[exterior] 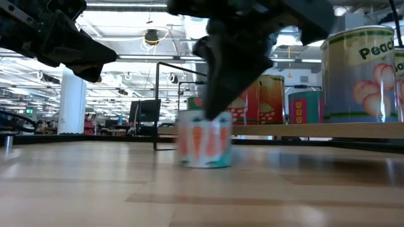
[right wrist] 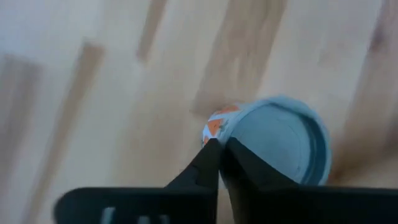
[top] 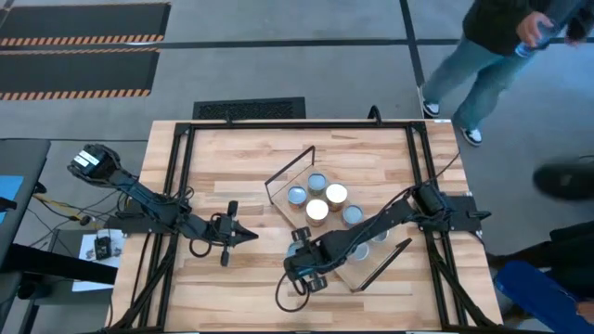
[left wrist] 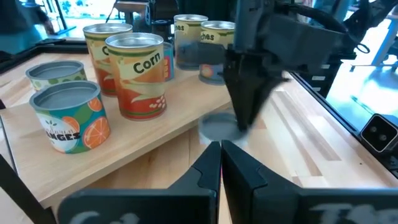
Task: Pick and place cans onto a shelf
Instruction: Put the small canned carrots on the shelf aligned with the other small canned corn
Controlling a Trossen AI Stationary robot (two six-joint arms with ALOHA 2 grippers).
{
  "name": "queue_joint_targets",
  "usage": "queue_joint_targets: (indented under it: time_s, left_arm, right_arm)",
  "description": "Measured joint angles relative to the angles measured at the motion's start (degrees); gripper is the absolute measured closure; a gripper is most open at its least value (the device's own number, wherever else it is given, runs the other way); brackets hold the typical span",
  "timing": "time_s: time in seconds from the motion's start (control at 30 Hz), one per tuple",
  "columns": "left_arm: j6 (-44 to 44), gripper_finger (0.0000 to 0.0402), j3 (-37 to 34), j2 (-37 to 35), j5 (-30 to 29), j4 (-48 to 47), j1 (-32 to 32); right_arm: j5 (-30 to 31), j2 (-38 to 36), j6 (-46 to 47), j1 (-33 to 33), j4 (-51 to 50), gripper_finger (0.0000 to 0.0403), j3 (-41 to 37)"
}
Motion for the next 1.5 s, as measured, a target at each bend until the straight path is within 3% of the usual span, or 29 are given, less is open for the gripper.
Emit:
queue_joint_targets:
  time_s: [0.1, 0.47, 1.13, 1.5]
  left_arm:
    - [-0.01, 0.04, 0.0, 0.0, 0.0, 0.0, 0.0]
    - [-0.29, 0.04, 0.0, 0.0, 0.01, -0.2, 0.0]
    - [-0.88, 0.04, 0.02, 0.0, 0.47, -0.24, 0.0]
    - [-1.09, 0.04, 0.02, 0.0, 0.47, -0.24, 0.0]
  right_arm:
    - [-0.05, -2.44, 0.35, 0.77, -1.75, 0.0392, -0.2]
    - [1.93, -12.49, 12.1, 3.34, -12.01, 0.0398, 0.03]
    - [1.17, -11.73, 32.96, -2.26, -23.87, 0.0396, -2.23]
    - [1.16, -11.75, 35.04, -2.39, -24.37, 0.0382, -2.23]
